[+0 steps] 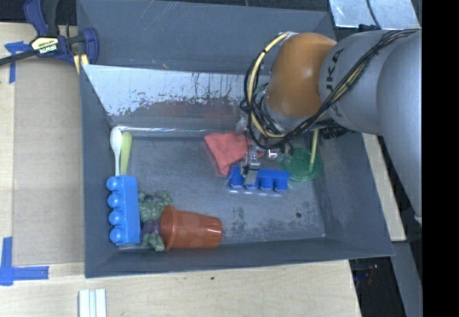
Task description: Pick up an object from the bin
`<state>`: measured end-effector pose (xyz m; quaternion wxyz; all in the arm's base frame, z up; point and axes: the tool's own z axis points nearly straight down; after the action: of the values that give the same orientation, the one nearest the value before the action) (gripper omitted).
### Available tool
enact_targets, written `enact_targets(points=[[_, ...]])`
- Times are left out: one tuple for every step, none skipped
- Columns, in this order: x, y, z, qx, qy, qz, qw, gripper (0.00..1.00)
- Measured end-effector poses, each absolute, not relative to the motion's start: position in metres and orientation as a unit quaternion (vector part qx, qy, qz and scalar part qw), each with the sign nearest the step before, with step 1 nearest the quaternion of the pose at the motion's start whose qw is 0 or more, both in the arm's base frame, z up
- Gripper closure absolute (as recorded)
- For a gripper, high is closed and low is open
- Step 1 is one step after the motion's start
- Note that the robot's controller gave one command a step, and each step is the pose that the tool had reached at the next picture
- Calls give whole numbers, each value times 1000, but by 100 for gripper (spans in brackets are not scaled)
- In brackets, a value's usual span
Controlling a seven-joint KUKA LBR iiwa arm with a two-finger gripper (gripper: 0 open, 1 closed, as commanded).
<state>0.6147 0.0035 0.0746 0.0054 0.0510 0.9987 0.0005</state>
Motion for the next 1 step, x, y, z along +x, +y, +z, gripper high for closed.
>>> enact_targets(points=[[614, 8, 76, 195, 981, 1, 10, 100]])
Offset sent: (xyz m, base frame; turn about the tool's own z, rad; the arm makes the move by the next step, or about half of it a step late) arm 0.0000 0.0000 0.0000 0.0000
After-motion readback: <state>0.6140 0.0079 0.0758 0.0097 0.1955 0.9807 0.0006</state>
